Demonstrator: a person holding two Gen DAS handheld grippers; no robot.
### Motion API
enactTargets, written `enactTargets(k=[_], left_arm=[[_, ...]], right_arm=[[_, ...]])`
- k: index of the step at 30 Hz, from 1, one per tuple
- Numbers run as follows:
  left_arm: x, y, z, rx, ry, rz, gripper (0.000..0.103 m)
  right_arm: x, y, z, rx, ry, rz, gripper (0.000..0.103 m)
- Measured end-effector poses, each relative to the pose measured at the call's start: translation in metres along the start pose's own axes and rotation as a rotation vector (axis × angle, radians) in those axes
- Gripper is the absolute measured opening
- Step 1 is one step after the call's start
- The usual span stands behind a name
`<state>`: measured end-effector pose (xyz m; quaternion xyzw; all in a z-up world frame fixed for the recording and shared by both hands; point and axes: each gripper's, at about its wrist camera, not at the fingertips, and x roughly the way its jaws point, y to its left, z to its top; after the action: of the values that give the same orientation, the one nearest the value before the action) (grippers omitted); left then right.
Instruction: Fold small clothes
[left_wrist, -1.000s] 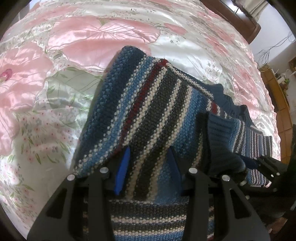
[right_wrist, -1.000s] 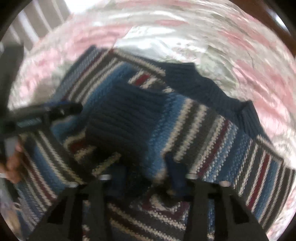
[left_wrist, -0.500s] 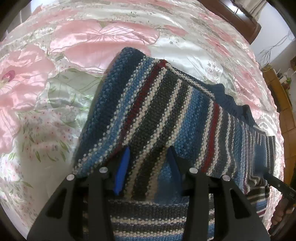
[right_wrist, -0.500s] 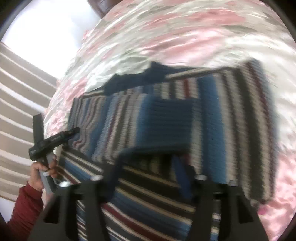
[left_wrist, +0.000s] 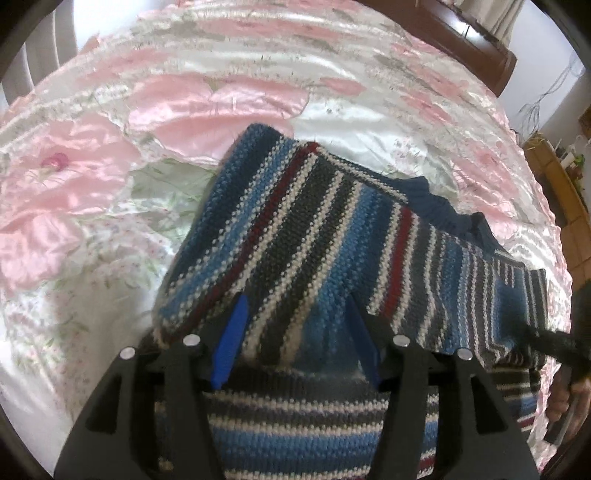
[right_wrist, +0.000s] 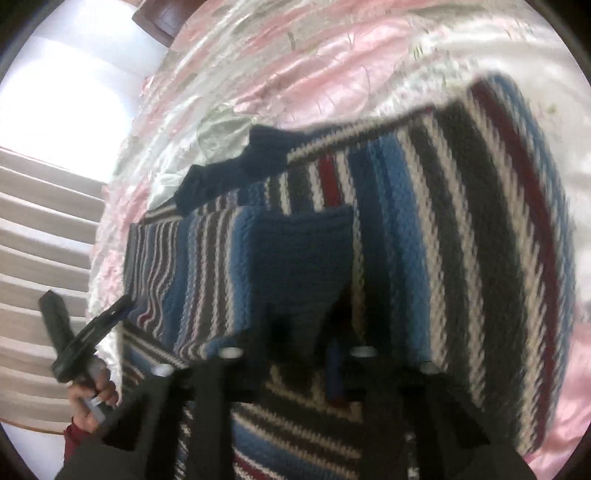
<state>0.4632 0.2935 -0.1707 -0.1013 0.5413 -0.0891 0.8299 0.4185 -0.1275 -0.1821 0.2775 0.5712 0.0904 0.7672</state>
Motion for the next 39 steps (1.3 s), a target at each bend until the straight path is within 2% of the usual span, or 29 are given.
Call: enactTargets(k=[6,7,11,16,18,20,21,24,26,31,32,36,39], left_arm=[[-0.006,-0.015,-0.005,0.061,-0.062,0.016,0.057],[-0.002,-0.017,-0.006,0.069,-0.051,0.024,0.057],[0.023,-0.018,-0.015,0.087,-0.003,0.049,0.057],[0.029,-0.018,-0.015,0.114,0.006,0.054,0.06],[0.027,-0.018,-0.011,0.113,0.031,0.051,0.06],[0.017,-0.019,-0.01,0.11,0.049,0.048,0.061],[0.006,-0.019,-0.012,0.103,0.045,0.027,0.063],[-0.027,-0.016,-0.028,0.115,0.044,-0.012,0.075],[-0.046,-0.01,-0.047,0.138,0.05,-0.008,0.075],[-0.09,0.019,-0.112,0.176,0.101,0.053,0.078],[-0.099,0.028,-0.127,0.166,0.119,0.057,0.078],[-0.124,0.051,-0.171,0.135,0.163,0.089,0.08],[-0.138,0.061,-0.198,0.132,0.185,0.081,0.082]], right_arm=[[-0.039,0.026,0.002,-0.165,-0.171,0.015,0.009],[-0.037,0.025,0.002,-0.168,-0.169,-0.003,0.009],[-0.001,0.001,-0.001,-0.113,-0.068,-0.094,0.011],[0.008,-0.008,-0.004,-0.081,-0.064,-0.085,0.013],[0.002,-0.005,-0.006,-0.081,-0.06,-0.093,0.019],[-0.018,-0.001,-0.013,-0.085,-0.077,-0.116,0.046],[-0.029,0.001,-0.018,-0.091,-0.1,-0.124,0.049],[-0.065,0.008,-0.048,-0.135,-0.13,-0.122,0.051],[-0.085,0.009,-0.081,-0.163,-0.118,-0.128,0.056],[-0.113,0.003,-0.167,-0.198,-0.067,-0.185,0.061],[-0.119,0.0,-0.19,-0.179,-0.054,-0.191,0.063],[-0.133,-0.008,-0.245,-0.127,-0.023,-0.225,0.068],[-0.139,-0.011,-0.279,-0.09,-0.003,-0.197,0.07]])
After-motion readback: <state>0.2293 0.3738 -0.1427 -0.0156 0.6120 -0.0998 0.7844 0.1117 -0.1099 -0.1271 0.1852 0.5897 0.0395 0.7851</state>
